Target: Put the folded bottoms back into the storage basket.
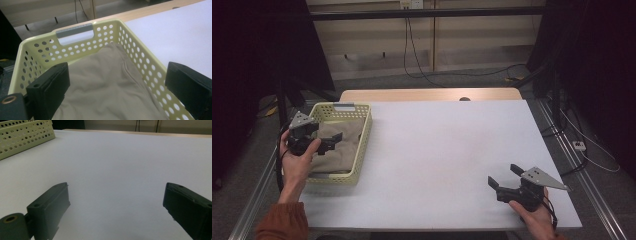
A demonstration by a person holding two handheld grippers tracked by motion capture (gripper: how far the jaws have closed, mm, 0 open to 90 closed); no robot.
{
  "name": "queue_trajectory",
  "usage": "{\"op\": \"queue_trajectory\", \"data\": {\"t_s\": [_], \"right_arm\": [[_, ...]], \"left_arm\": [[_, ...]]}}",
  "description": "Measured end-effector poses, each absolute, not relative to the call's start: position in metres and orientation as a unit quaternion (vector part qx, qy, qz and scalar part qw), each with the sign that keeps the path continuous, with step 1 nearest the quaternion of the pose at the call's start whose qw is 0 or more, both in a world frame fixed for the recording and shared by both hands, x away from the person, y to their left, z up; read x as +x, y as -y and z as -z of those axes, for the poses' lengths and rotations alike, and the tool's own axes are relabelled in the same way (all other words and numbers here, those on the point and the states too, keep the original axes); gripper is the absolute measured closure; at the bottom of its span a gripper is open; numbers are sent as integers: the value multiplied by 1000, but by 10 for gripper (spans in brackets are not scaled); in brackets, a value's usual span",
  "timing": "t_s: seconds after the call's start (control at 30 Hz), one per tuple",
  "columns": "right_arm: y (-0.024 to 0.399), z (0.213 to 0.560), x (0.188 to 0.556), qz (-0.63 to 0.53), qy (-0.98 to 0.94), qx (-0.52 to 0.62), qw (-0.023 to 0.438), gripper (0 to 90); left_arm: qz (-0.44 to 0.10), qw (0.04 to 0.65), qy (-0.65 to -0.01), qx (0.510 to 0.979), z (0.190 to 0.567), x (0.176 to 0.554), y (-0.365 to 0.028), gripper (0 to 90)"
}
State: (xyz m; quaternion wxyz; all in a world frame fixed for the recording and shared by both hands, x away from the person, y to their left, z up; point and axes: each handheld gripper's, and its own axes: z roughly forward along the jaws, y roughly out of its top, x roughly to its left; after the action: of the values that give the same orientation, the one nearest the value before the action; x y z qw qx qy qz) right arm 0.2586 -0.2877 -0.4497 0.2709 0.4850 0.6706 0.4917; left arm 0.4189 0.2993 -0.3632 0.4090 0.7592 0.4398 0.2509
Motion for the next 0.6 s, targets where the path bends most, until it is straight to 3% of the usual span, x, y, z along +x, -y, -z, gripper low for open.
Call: {"op": "queue_trajectory", "data": {"t_s": [0.6], "right_arm": [[287, 450, 260, -492, -672, 483, 271, 63]], "left_arm": [[-270, 430, -451, 734, 371, 375, -303, 73]]}}
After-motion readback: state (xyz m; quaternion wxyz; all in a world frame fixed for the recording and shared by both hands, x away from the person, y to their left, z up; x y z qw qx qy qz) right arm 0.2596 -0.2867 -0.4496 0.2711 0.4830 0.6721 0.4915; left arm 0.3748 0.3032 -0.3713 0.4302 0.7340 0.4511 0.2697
